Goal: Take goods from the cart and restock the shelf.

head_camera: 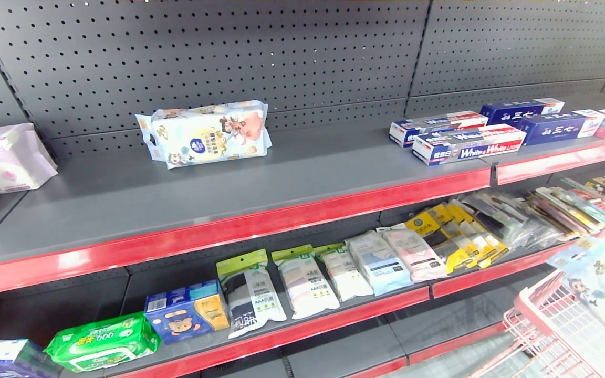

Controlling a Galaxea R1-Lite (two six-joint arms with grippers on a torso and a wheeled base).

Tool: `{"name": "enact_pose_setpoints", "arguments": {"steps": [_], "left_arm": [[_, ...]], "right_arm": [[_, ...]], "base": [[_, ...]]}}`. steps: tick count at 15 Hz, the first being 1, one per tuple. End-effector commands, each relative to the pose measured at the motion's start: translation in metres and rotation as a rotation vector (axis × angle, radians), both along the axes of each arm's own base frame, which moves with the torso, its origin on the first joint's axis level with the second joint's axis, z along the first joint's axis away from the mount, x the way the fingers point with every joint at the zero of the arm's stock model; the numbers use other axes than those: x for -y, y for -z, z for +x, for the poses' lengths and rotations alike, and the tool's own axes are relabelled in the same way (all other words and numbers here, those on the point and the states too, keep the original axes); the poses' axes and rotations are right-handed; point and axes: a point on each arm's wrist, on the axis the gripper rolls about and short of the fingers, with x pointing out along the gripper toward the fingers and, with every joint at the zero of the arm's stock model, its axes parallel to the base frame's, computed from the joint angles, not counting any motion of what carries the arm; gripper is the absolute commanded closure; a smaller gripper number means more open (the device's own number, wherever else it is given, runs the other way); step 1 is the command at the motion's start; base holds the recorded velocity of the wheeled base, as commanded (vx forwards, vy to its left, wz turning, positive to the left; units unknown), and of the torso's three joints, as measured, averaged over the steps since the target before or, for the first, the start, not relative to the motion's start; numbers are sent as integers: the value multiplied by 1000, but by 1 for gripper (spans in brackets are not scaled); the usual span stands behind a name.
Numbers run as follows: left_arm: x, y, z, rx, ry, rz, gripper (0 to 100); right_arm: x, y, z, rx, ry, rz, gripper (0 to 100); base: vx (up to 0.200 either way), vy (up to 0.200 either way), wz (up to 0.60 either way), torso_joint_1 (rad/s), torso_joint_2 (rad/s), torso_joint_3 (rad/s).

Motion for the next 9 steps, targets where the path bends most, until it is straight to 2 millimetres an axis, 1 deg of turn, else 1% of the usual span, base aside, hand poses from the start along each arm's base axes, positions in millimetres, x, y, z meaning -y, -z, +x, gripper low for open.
{"name": "enact_pose_setpoints", "arguments": {"steps": [1,2,3,4,7,8,9], "left_arm": [[0,0,0,0,-1,0,0],[0,0,0,0,-1,0,0],[0,0,0,0,-1,0,0],[0,0,0,0,-1,0,0],[0,0,0,0,-1,0,0],[0,0,0,0,-1,0,0],[0,0,0,0,-1,0,0]], "right_arm": [[-39,-34,-15,150,59,-58,100],[-64,-46,-13,210,59,-63,100],[-77,-51,-13,237,59,-64,100],[-96,-58,-14,277,65,-76,100],[-120,-68,-14,309,60,-172,100],[-132,-74,-16,358,4,-190,100],[-142,-79,-23,409,-70,-193,100]], "base": [[0,0,0,0,0,0],[0,0,0,0,0,0],[0,0,0,0,0,0],[0,0,0,0,0,0],[0,0,0,0,0,0],[0,0,0,0,0,0],[0,0,0,0,0,0]]}}
